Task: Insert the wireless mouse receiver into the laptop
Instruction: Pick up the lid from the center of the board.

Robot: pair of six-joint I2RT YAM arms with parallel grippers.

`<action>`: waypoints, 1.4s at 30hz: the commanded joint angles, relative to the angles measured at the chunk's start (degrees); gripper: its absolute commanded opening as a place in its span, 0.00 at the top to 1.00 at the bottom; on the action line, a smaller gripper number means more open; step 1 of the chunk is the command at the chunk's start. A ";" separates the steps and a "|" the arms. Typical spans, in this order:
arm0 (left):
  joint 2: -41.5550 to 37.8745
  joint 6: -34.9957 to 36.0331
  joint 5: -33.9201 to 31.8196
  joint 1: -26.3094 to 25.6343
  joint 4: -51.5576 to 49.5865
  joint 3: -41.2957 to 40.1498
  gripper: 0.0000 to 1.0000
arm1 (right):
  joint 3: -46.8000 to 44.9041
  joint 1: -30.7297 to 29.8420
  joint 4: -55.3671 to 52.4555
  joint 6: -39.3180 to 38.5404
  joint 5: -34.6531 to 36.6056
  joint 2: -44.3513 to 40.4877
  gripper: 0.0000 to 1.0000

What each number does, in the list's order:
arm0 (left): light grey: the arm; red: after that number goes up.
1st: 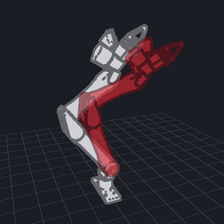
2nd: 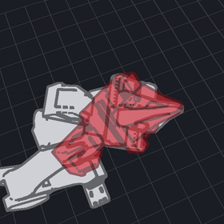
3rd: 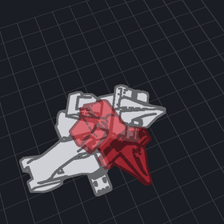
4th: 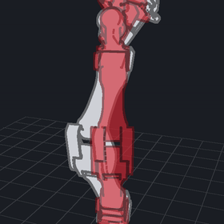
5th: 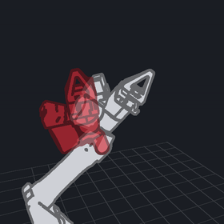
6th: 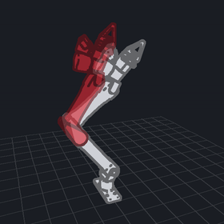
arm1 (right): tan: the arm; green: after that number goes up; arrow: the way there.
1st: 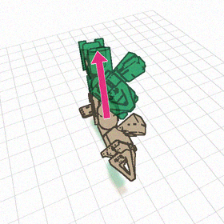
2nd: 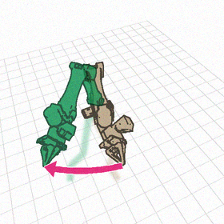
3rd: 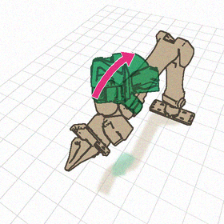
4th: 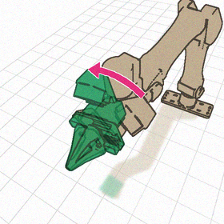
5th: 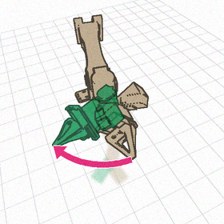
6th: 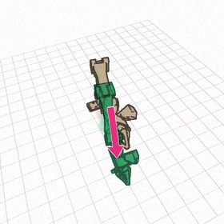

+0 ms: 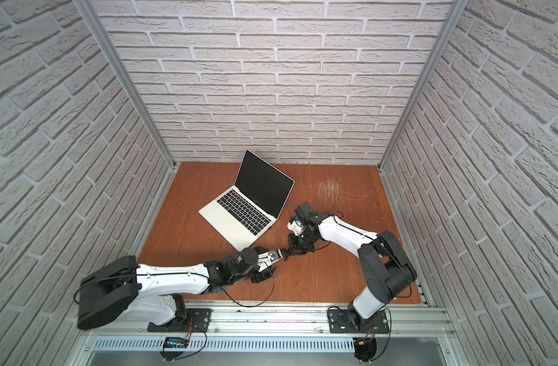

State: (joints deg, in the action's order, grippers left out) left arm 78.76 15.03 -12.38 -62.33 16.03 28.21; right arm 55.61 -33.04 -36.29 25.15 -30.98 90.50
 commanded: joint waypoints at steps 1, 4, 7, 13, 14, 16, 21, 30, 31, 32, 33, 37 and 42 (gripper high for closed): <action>2.28 5.31 -5.48 -1.04 0.76 1.78 0.29 | -0.22 -0.36 -3.07 2.31 -4.20 -2.50 0.97; 3.68 6.50 -8.42 -1.85 2.30 2.21 0.29 | -0.41 -0.31 -2.62 3.28 -6.76 -2.91 0.97; 4.58 7.33 -10.92 -2.07 3.97 2.55 0.32 | -0.49 -0.36 -2.39 3.82 -7.54 -3.04 0.97; 5.29 8.53 -10.66 -2.41 6.15 2.62 0.54 | -0.51 -0.40 -1.68 4.68 -8.41 -2.44 0.97; 5.43 8.69 -10.53 -2.43 6.23 2.57 0.56 | -0.51 -0.37 -1.36 4.82 -8.58 -2.36 0.97; 5.69 8.97 -10.30 -2.62 6.89 2.64 0.58 | -0.74 -0.35 -0.41 5.50 -9.26 -2.22 0.97; 6.87 9.84 -10.83 -2.94 8.93 3.03 0.68 | -0.86 -0.36 -0.12 5.76 -9.89 -1.74 0.97; 6.97 7.85 -15.57 -3.95 8.79 3.02 1.00 | -0.77 0.11 -0.46 6.10 -6.97 -3.40 0.91; 5.96 5.98 -15.17 -3.90 7.51 3.10 1.00 | -0.51 0.46 -0.81 6.06 -5.74 -4.21 0.86; 4.57 3.94 -14.14 -3.79 6.06 3.23 1.00 | -0.35 1.06 -0.87 6.06 -4.08 -5.64 0.80; 3.01 1.26 -12.27 -3.22 2.98 3.57 1.00 | -0.44 1.61 -0.63 5.90 -2.45 -7.04 0.74; -5.45 -16.46 12.26 6.10 -8.11 5.43 1.00 | -2.91 3.89 3.92 0.90 1.81 -16.43 0.51; -12.04 -34.89 46.51 18.86 -2.65 3.21 1.00 | -7.31 4.65 15.01 -7.24 -10.63 -23.98 0.33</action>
State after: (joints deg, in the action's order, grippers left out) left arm 68.47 -5.56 8.62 -47.35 11.86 31.94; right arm 50.46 -28.25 -29.21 24.05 -34.35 67.64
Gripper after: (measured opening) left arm 0.070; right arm 0.661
